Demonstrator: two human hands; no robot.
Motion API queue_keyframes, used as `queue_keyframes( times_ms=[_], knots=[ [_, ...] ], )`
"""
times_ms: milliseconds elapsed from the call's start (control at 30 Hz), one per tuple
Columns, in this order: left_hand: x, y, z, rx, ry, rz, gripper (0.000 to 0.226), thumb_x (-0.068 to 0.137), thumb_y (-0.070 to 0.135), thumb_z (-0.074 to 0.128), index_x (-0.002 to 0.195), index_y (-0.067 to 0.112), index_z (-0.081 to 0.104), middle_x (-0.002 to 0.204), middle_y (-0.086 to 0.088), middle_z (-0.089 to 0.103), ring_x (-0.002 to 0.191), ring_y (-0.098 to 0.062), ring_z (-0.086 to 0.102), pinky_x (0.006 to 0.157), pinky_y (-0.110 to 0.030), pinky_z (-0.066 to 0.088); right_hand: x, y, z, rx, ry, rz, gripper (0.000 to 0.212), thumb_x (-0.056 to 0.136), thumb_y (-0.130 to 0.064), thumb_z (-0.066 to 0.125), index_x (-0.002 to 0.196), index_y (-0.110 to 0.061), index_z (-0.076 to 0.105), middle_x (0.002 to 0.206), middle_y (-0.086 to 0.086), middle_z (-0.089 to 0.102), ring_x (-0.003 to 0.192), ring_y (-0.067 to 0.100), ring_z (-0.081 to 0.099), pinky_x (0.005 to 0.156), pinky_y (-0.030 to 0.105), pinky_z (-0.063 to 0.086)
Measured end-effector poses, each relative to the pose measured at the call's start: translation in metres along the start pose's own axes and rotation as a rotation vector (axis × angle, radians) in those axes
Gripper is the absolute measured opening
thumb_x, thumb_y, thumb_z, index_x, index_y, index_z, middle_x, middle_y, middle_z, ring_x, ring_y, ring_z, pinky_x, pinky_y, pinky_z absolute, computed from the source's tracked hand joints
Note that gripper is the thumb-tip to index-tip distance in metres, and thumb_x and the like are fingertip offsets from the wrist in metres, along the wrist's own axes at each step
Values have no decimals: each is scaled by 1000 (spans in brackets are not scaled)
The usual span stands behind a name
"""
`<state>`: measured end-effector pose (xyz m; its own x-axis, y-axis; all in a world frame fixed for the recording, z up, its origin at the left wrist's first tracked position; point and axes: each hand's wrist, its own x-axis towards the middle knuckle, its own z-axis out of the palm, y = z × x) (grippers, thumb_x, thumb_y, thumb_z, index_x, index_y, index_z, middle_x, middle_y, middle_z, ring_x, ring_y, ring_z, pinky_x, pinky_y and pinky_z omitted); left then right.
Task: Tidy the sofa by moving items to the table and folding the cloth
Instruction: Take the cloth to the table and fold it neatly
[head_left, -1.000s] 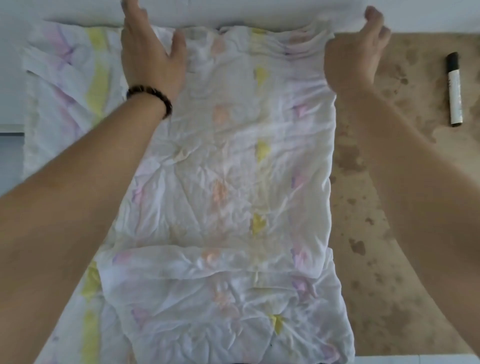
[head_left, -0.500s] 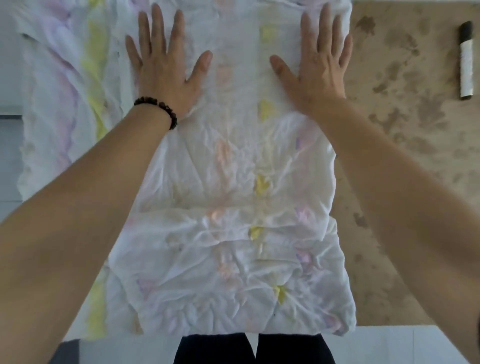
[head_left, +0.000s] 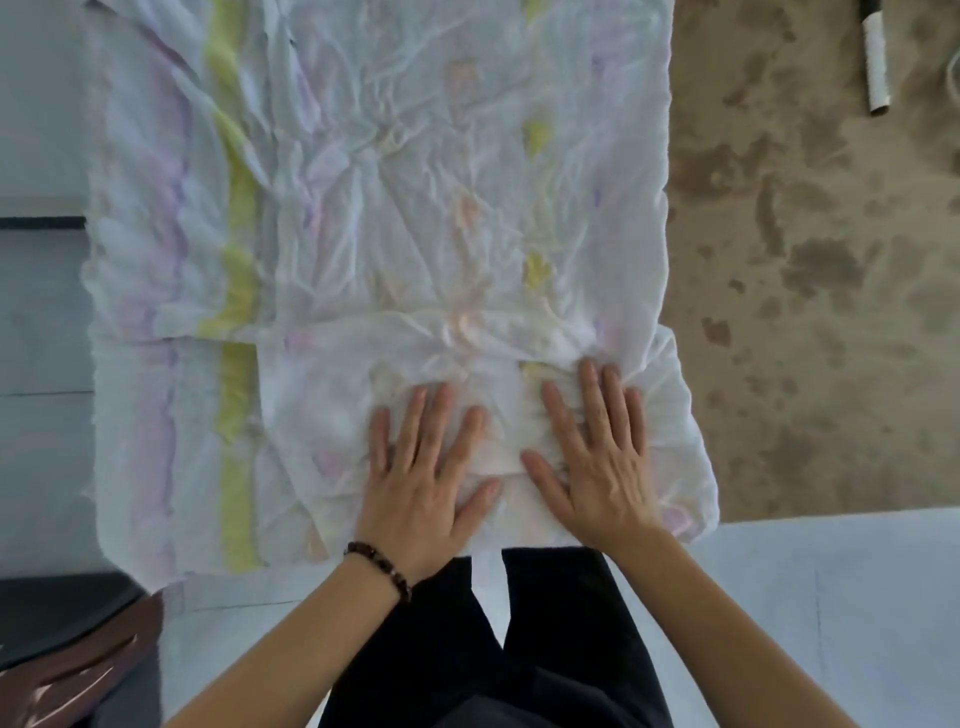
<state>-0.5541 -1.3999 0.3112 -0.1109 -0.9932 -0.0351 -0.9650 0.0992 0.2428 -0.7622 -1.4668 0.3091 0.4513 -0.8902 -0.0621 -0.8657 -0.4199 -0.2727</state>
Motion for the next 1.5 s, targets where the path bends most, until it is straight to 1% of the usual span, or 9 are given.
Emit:
queue_keyframes(
  times_ms=[133, 567, 733, 833, 933, 1033, 1167, 1333, 1500],
  knots=[
    [-16, -2, 9, 60, -31, 24, 80, 92, 66, 38, 154, 19, 20, 162, -16, 7, 149, -36, 7, 115, -63, 12, -10, 0, 7, -51, -2, 25, 77, 96, -67, 35, 158, -26, 18, 166, 13, 1, 153, 34, 0, 122, 55, 6],
    [-106, 21, 17, 143, -19, -11, 71, 97, 61, 30, 155, 23, 16, 162, -16, 6, 149, -34, 2, 117, -60, 8, -98, -12, 14, -79, -50, -38, 76, 99, -65, 32, 159, -23, 14, 165, 17, 2, 152, 38, -3, 122, 54, 2],
    [-134, 28, 1, -311, 382, -548, 47, 89, 23, 61, 129, 2, 50, 136, -22, 45, 128, -38, 40, 105, -49, 34, -130, -14, -6, 322, 253, 392, 67, 99, -38, 52, 155, -13, 24, 161, 17, 14, 147, 31, 15, 119, 47, 16],
    [-129, 18, -6, -668, 492, -950, 38, 84, 7, 58, 119, 2, 45, 118, -13, 47, 105, -27, 48, 88, -20, 42, -133, -11, -7, 639, 315, 805, 72, 91, -19, 59, 151, -12, 20, 154, 12, 17, 140, 28, 24, 116, 48, 27],
    [-119, 2, -5, -895, 497, -1066, 32, 87, 8, 55, 107, 14, 31, 95, 0, 45, 75, -10, 50, 56, -3, 41, -128, -6, -2, 857, 264, 906, 80, 92, -20, 56, 155, -19, 7, 149, 5, 33, 139, 23, 35, 114, 44, 34],
    [-125, -7, 0, -794, 472, -1028, 27, 89, 16, 57, 106, 18, 36, 88, 3, 50, 72, -9, 53, 56, -7, 42, -128, -4, 6, 788, 272, 883, 71, 96, -29, 49, 155, -27, 9, 119, -3, 58, 117, 24, 56, 101, 43, 47],
    [-160, -15, 12, -656, 407, -976, 27, 92, 17, 55, 118, 15, 50, 99, 0, 55, 88, -16, 53, 77, -24, 41, -135, 7, 9, 654, 277, 831, 62, 99, -27, 49, 154, -30, 19, 147, -1, 46, 128, 25, 52, 106, 48, 43],
    [-184, -24, -10, -654, 363, -925, 28, 91, 11, 54, 119, 18, 53, 115, -3, 58, 102, -16, 56, 85, -22, 41, -135, -18, -7, 356, 246, 744, 77, 87, -18, 60, 154, -22, 21, 155, 11, 21, 137, 33, 30, 114, 45, 25],
    [-190, -52, -41, -696, 399, -980, 45, 96, 23, 53, 139, 15, 43, 140, -5, 44, 121, -18, 50, 94, -25, 39, -107, -79, -24, 228, 169, 307, 66, 93, -22, 57, 152, -19, 29, 161, 13, 16, 145, 34, 18, 116, 50, 17]
  ],
)
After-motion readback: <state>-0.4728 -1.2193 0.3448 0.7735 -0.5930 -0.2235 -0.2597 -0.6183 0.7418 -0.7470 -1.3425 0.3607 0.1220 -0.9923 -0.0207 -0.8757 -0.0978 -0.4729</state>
